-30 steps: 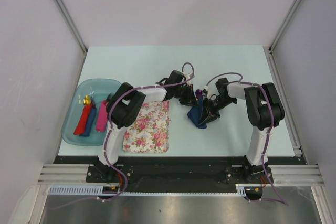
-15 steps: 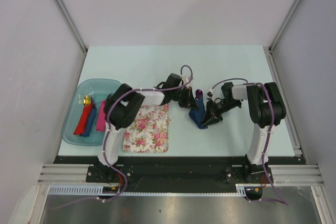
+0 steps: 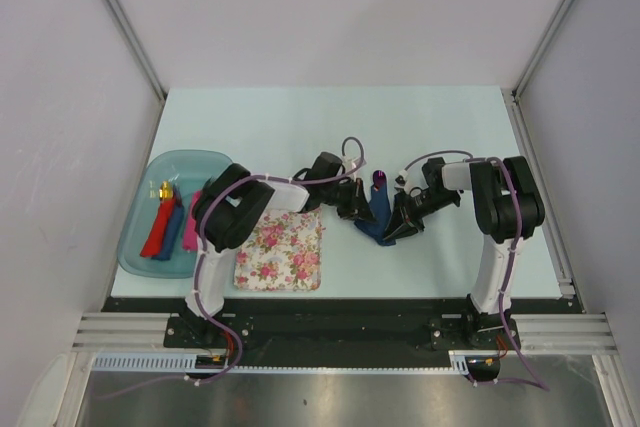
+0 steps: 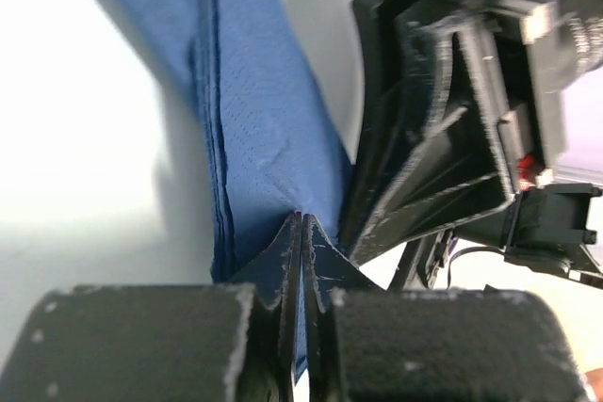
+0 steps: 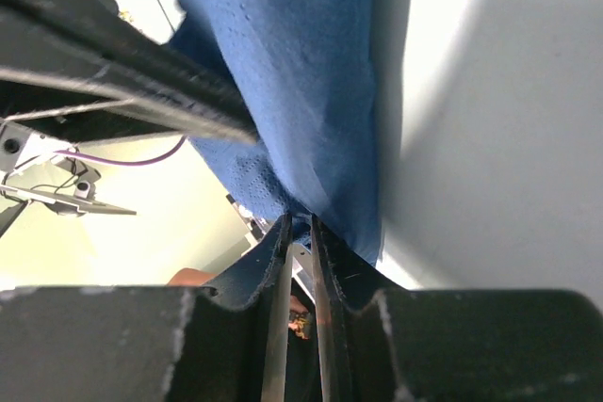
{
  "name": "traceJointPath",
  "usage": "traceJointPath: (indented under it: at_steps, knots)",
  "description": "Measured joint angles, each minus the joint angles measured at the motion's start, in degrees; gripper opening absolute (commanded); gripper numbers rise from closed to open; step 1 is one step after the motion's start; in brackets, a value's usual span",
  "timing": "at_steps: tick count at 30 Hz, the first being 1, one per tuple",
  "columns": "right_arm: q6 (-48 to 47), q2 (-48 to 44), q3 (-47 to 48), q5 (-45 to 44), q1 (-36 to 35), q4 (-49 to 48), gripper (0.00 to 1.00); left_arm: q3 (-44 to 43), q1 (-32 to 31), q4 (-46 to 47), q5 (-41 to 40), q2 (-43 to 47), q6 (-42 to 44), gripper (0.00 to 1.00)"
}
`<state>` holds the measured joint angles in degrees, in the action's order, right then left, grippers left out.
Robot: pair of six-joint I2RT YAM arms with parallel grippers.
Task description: Place the utensils on the paper napkin and roll it up
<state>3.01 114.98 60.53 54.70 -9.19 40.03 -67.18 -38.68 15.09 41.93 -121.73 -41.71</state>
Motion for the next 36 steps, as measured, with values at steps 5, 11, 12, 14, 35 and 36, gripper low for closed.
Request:
traceJointPath:
  at_steps: [5, 11, 12, 14, 35, 36]
  knots:
    - [0.07, -0.02, 0.02, 0.09, 0.04, 0.0, 0.22, 0.02, 0.0, -1.53, -0.59, -0.9, 0.79, 0.0]
    - [1.07, -1.53, 0.63, -1.14, -0.09, 0.07, 0.26, -0.09, -0.04, -2.14, -1.01, -0.94, 1.44, 0.0]
    - [1.36, -2.25, 0.87, -1.81, -0.24, -0.17, 0.27, -0.17, -0.07, -2.32, -1.05, -0.94, 1.66, 0.0]
    - [1.68, -3.67, 1.31, -2.89, -0.63, -1.18, 0.27, -0.39, -0.11, -2.78, -1.16, -0.92, 1.84, 0.0]
    - [2.32, -4.28, 0.07, -5.27, -2.95, -6.73, 0.26, -4.92, 1.2, -7.17, -8.44, 0.57, 1.68, 0.53]
    - [2.32, -4.13, 0.02, -4.87, -2.8, -6.8, 0.25, -5.75, 1.62, -7.48, -9.46, 0.57, 1.68, 0.55]
